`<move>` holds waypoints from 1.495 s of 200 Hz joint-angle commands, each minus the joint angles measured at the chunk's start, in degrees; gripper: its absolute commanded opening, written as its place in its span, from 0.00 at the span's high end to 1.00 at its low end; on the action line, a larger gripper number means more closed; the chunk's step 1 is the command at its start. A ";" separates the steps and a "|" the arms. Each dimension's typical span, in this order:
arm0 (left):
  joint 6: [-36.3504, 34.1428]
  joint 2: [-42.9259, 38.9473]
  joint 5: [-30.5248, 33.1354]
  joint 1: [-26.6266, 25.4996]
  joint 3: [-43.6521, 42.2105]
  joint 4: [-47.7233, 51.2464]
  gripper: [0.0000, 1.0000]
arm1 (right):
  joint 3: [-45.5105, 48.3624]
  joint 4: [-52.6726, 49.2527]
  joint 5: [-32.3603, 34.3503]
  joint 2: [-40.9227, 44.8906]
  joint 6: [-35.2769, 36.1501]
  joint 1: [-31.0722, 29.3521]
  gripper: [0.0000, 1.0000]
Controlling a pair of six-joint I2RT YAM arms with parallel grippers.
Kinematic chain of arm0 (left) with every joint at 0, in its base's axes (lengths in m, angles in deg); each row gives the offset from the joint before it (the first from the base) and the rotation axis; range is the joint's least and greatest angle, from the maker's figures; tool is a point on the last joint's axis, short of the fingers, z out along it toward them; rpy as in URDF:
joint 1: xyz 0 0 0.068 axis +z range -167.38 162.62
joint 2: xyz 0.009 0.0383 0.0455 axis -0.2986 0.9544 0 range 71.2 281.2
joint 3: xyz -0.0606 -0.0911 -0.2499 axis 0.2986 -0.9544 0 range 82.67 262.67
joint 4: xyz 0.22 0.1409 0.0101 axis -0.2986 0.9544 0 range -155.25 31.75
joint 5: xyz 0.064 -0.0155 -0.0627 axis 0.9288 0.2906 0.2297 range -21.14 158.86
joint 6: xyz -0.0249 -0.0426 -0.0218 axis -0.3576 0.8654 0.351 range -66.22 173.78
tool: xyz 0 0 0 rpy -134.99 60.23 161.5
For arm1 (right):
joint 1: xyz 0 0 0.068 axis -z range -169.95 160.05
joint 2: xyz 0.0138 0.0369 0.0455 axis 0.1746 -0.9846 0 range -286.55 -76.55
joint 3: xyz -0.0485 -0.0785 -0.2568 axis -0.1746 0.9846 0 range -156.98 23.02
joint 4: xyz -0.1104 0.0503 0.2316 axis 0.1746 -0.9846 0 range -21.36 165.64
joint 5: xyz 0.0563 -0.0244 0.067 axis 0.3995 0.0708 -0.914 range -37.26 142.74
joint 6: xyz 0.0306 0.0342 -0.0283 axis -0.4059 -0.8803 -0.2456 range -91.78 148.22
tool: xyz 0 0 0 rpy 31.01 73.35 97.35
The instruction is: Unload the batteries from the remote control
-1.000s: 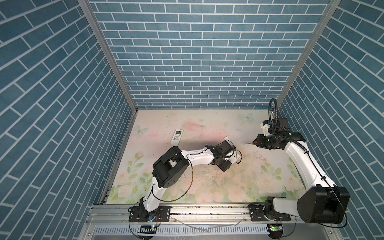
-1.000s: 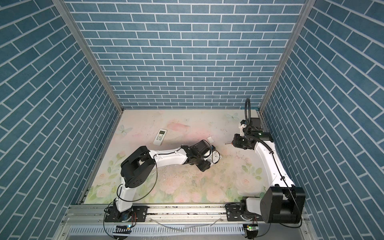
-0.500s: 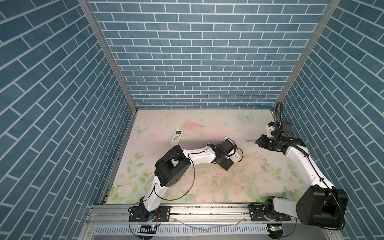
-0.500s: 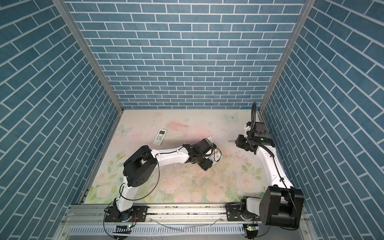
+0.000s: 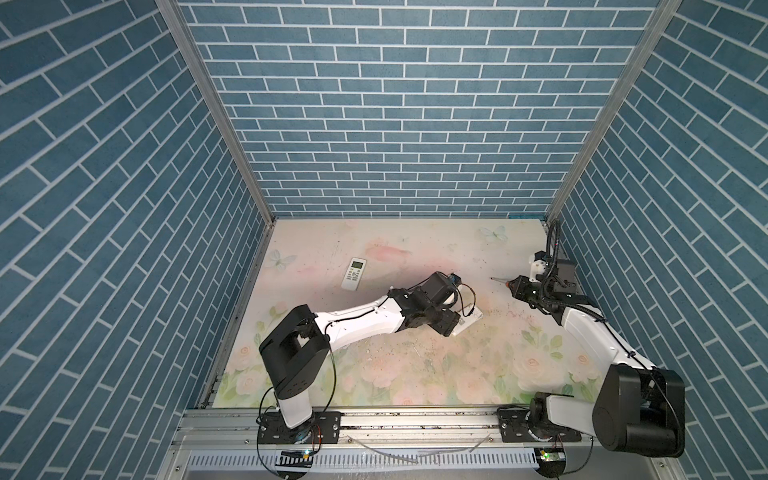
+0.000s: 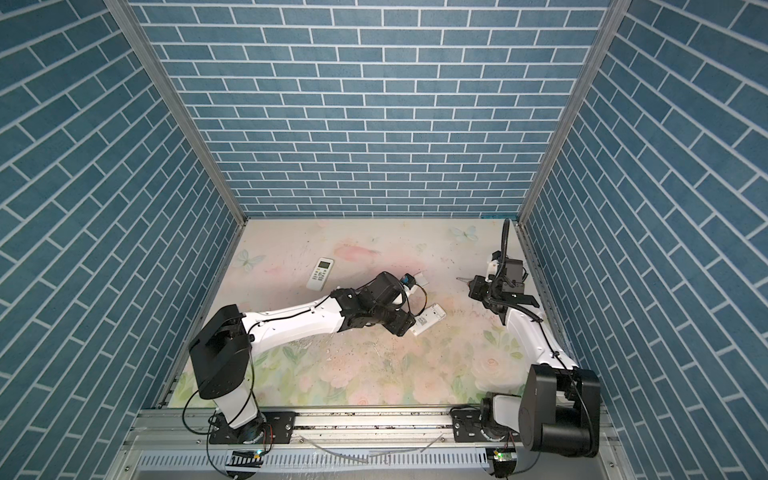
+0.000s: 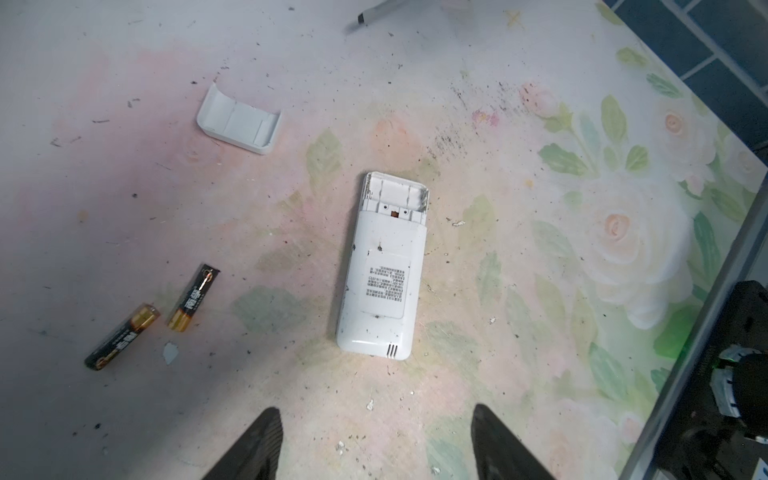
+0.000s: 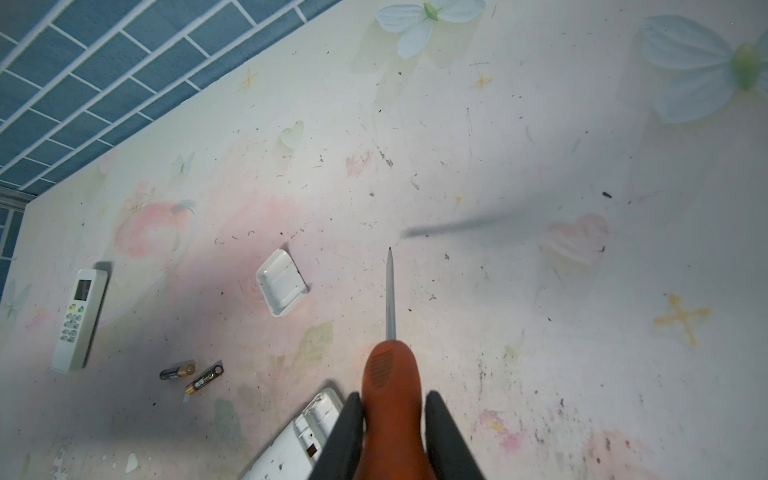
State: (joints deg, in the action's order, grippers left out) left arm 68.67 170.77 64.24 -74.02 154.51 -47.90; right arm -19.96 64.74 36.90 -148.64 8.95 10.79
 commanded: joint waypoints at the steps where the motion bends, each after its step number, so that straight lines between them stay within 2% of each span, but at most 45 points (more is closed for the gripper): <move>1: 1.32 -1.99 1.50 -0.09 -2.69 0.71 0.27 | 1.21 2.87 2.88 -1.06 -0.51 -1.64 1.00; 56: 2.33 -7.29 2.89 -0.09 -8.71 -1.93 0.27 | 1.74 -0.07 7.17 -2.75 -2.69 -7.14 1.00; 147: 2.34 -14.30 4.20 0.75 -15.18 -4.16 0.27 | 6.91 -3.47 10.44 0.81 -8.19 -12.07 0.78; 218: 3.03 -18.44 5.22 0.90 -18.04 -4.60 0.27 | 9.66 -3.55 11.94 1.16 -12.12 -13.12 0.62; 269: 3.57 -19.89 5.56 0.96 -19.07 -4.51 0.27 | 10.29 -3.12 12.28 1.10 -12.46 -13.30 0.61; 299: 4.79 -20.75 7.80 1.47 -19.10 -2.84 0.25 | 10.57 -2.66 12.41 0.17 -12.37 -13.31 0.62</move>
State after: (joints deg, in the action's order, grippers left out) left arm 72.13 151.67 69.57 -73.41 135.99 -52.25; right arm -10.74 61.94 48.05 -147.68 -1.56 -2.26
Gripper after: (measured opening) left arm 0.737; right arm 0.385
